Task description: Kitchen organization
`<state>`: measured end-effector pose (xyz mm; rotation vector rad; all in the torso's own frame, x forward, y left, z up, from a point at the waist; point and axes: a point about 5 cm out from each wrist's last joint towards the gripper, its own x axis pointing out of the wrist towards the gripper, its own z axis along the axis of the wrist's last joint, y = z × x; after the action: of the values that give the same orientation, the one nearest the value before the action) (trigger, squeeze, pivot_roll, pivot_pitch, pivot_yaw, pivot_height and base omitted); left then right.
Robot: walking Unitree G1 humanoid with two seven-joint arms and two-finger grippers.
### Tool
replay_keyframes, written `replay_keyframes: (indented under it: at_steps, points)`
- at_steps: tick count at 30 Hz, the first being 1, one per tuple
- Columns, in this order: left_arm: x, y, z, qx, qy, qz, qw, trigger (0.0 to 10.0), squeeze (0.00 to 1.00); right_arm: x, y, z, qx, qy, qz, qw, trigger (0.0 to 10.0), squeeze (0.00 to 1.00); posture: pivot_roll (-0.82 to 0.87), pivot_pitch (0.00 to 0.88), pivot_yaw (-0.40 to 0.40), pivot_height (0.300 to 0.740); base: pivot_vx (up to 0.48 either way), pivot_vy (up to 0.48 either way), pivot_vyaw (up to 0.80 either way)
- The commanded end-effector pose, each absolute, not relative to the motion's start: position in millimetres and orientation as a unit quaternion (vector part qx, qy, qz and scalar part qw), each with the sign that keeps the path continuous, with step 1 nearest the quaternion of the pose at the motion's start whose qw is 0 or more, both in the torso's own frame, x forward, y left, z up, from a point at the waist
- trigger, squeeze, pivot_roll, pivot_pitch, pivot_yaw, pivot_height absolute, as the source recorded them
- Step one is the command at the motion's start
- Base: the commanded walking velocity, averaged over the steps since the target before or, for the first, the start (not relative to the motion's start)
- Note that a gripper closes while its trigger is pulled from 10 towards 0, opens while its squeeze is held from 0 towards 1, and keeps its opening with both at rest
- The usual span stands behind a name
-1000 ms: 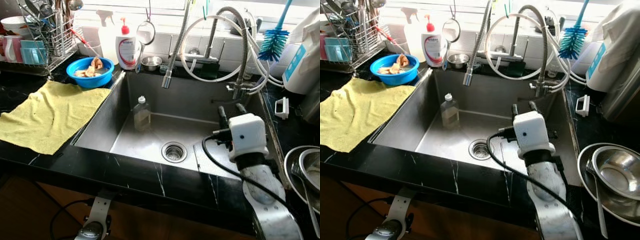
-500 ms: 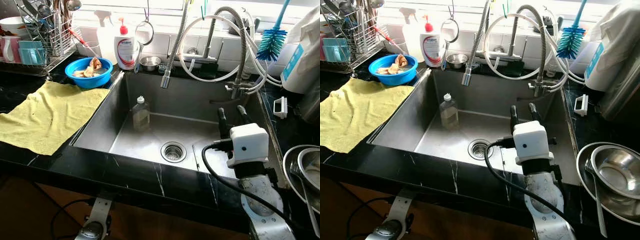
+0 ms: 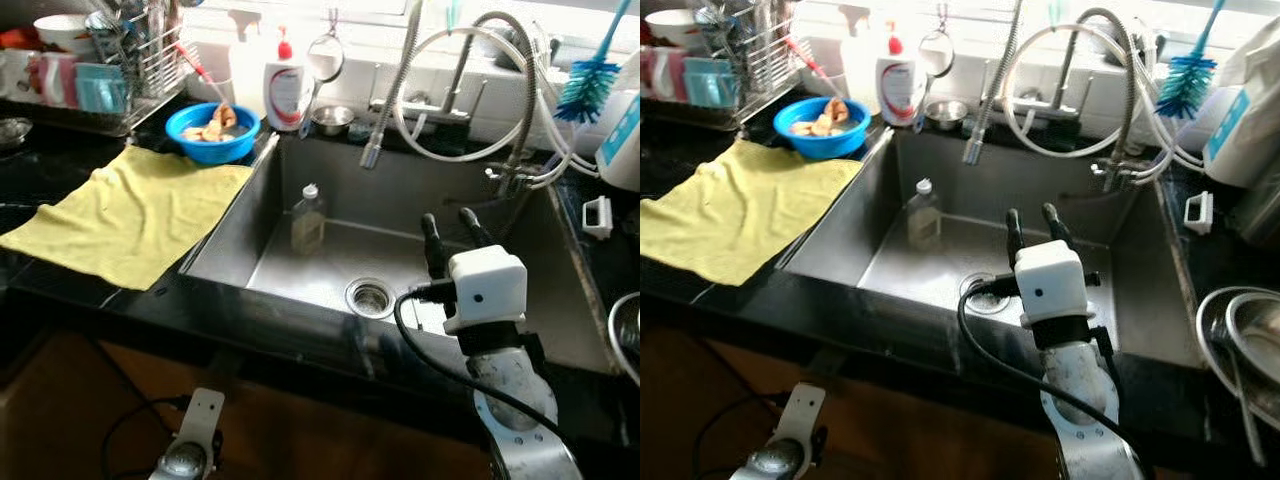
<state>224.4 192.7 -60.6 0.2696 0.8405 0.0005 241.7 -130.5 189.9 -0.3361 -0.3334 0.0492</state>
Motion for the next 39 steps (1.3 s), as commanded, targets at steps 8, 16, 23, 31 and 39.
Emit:
replay_keyframes:
  at_steps: [8, 16, 23, 31, 39]
  points:
    - [223, 190, -62, 0.131, 0.409, -0.002, 0.903, 10.0, 0.0, 242, -130, 190, -0.161, -0.166, 0.024, 0.973, 10.0, 0.0, -0.1, 0.0, -0.01, 0.74, 0.0, 0.0, 0.0]
    - [224, 189, -61, 0.143, 0.405, -0.011, 0.903, 10.0, 0.0, 244, -134, 191, -0.147, -0.165, 0.01, 0.975, 10.0, 0.0, -0.1, 0.0, -0.008, 0.74, 0.0, 0.0, 0.0]
    - [225, 188, -60, 0.159, 0.401, -0.02, 0.902, 10.0, 0.0, 245, -138, 190, -0.14, -0.161, 0.0, 0.977, 10.0, 0.0, -0.1, 0.0, -0.008, 0.74, 0.0, -0.053, 0.0]
    - [225, 188, -61, 0.156, 0.402, -0.019, 0.902, 10.0, 0.0, 241, -169, 181, -0.167, -0.127, -0.107, 0.972, 10.0, 0.0, -0.1, 0.0, -0.001, 0.74, 0.0, -0.27, 0.0]
    - [224, 187, -61, 0.154, 0.402, -0.022, 0.902, 10.0, 0.0, 232, -218, 169, -0.136, -0.079, -0.233, 0.96, 10.0, 0.0, -0.11, 0.0, 0.001, 0.74, 0.0, 0.0, 0.0]
